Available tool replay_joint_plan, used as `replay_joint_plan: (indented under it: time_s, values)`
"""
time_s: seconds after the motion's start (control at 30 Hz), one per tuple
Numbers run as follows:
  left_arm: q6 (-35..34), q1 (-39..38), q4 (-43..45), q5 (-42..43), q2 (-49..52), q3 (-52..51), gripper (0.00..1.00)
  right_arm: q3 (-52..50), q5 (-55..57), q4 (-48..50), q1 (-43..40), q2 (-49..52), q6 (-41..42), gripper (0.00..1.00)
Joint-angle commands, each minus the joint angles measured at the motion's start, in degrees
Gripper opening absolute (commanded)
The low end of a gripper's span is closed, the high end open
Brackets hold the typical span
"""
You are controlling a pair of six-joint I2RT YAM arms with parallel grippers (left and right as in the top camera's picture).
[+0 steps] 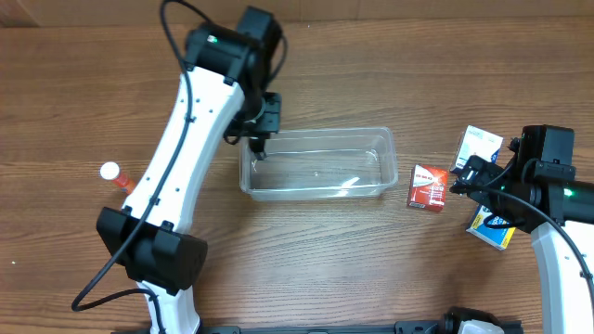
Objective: Pack container
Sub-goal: 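Carry the black bottle with the left gripper into the container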
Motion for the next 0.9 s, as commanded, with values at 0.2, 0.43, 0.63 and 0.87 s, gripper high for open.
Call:
replay_joint_plan:
  time_s: [0.2, 0.43, 0.63, 0.87]
  values:
    - [-4.87, -0.81, 13.9, -0.79, -1.29, -14.25, 0.04, 1.25, -1.03, 0.28, -0.17, -0.02, 0.04, 1.0]
    - [-4.74, -0.81, 20.26, -7.67, -1.29, -19.78, 0.04, 1.25, -1.2, 0.28, -0.17, -0.02, 0.04, 1.0]
    - [-4.37, -0.81, 21.64, -8.11, -0.33, -19.85, 0.04, 1.25, -1.2, 0.26, -0.17, -0.02, 0.04, 1.0]
    - [-4.39, -0.81, 21.68, -7.85, 4.0, -19.87, 0.04, 1.25, -1.2, 0.28, -0.17, -0.02, 0.04, 1.0]
